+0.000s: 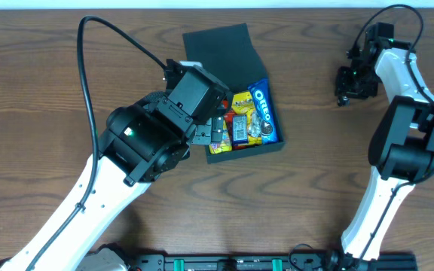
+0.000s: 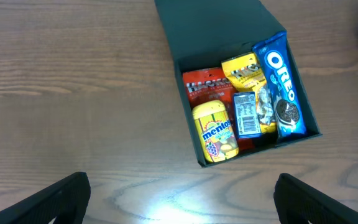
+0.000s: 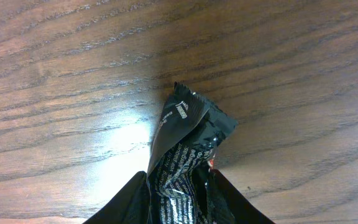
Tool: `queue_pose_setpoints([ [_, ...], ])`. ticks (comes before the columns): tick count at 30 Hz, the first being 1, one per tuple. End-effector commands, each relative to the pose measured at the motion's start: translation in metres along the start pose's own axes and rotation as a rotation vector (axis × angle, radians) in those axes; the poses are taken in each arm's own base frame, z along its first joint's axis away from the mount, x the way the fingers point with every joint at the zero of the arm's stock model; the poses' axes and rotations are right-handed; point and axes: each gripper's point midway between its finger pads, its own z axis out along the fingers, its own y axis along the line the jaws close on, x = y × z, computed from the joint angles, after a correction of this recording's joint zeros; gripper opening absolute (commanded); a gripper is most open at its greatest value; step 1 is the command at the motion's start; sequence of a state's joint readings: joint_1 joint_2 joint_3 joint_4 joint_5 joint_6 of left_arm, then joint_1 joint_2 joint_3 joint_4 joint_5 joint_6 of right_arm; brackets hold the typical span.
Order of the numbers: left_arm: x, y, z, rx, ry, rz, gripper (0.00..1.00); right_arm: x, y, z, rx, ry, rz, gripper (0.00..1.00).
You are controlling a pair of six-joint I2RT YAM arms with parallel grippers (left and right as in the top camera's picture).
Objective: Pack container
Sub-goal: 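Carry the black clip into the box with the right gripper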
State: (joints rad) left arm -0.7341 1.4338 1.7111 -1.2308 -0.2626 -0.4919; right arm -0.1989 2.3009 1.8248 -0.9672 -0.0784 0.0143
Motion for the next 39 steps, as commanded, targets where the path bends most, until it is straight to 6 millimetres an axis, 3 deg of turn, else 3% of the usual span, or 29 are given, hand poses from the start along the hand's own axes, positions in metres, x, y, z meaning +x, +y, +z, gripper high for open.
queue_pose_setpoints([
  [1, -0.003, 0.003, -0.001, -0.015, -0.012, 0.015, 0.95, -0.003, 0.002, 0.004, 0.000, 0.003, -0.004, 0.29],
  [19, -0.003, 0.003, -0.001, -0.016, -0.012, 0.019, 0.95, 0.001, 0.002, 0.003, -0.001, 0.018, -0.004, 0.13],
  [24, -0.005, 0.010, -0.002, -0.050, -0.024, 0.024, 0.95, 0.002, 0.008, -0.010, -0.024, 0.011, -0.011, 0.09],
  [27, -0.005, 0.012, -0.002, -0.060, -0.025, 0.024, 0.95, 0.000, 0.022, -0.030, -0.065, -0.019, -0.067, 0.07],
  [33, -0.006, 0.032, -0.002, -0.093, -0.011, -0.061, 0.95, 0.007, 0.069, -0.089, -0.114, -0.090, -0.216, 0.01],
  [39, -0.002, 0.054, -0.004, -0.128, 0.021, -0.112, 0.95, 0.025, 0.138, -0.153, -0.151, -0.197, -0.357, 0.01],
])
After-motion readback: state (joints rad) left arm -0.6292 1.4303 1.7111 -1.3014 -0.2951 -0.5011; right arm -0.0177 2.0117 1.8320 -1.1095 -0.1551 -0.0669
